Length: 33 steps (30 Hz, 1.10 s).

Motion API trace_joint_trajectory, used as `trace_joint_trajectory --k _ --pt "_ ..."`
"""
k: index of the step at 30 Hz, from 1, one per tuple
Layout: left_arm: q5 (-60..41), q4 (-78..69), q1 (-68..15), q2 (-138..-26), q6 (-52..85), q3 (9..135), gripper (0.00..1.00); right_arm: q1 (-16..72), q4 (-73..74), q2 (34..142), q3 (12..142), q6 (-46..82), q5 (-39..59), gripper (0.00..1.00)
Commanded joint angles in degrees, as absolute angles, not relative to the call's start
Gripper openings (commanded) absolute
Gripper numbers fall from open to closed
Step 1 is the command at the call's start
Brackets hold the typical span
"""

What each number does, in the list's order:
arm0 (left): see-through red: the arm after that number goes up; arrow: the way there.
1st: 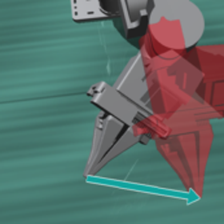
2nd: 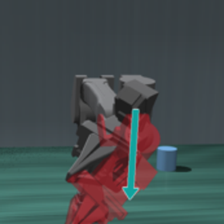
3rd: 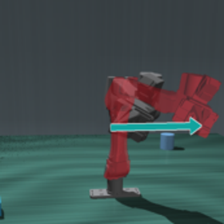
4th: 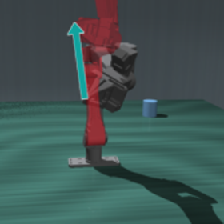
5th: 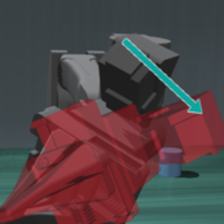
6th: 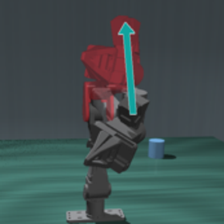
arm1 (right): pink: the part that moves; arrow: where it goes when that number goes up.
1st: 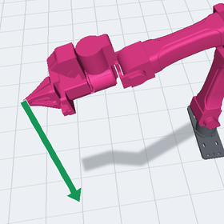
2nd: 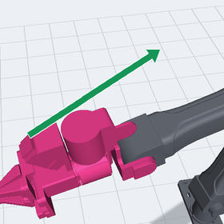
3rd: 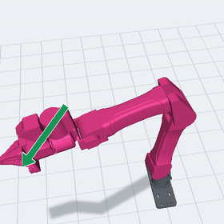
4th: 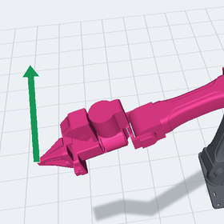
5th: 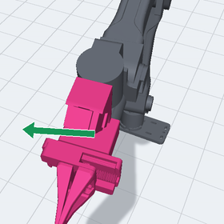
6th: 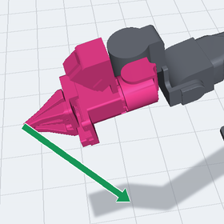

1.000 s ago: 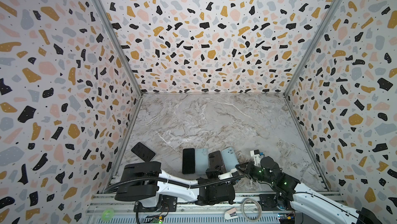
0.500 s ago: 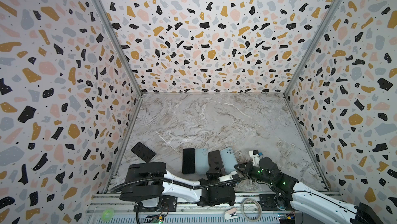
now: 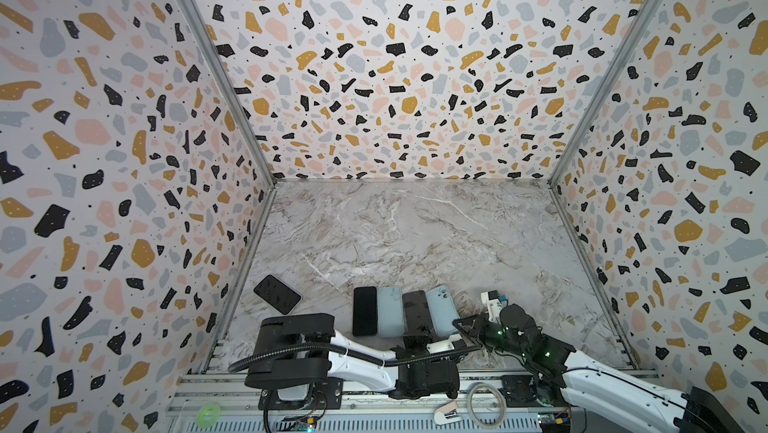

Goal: Take the phone out of the phone case
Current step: 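Lay the pink phone beside the row of phones and open the left gripper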

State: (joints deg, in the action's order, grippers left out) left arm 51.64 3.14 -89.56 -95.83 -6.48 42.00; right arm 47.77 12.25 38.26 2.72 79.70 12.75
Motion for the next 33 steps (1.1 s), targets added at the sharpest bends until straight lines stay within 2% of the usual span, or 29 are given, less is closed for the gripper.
trace_joint_trajectory --k 1,7,19,24,33 --pt "48.4 4.0 -89.8 -96.5 -5.2 43.3 0.21 48.2 13.3 38.1 2.5 79.8 12.3 0.0" --pt "48.3 4.3 -89.7 -96.9 -5.2 43.5 0.31 48.7 12.3 37.7 2.5 80.1 11.8 0.0" --pt "50.6 5.1 -89.3 -97.1 -4.1 44.0 0.39 48.9 8.7 35.9 2.6 80.1 11.1 0.0" --pt "51.4 4.8 -88.7 -92.2 -1.7 42.4 0.42 49.4 6.8 34.4 2.4 80.0 10.3 0.0" --pt "50.7 3.6 -86.3 -70.0 8.3 40.1 0.72 51.1 8.9 38.6 2.7 79.3 8.1 0.0"
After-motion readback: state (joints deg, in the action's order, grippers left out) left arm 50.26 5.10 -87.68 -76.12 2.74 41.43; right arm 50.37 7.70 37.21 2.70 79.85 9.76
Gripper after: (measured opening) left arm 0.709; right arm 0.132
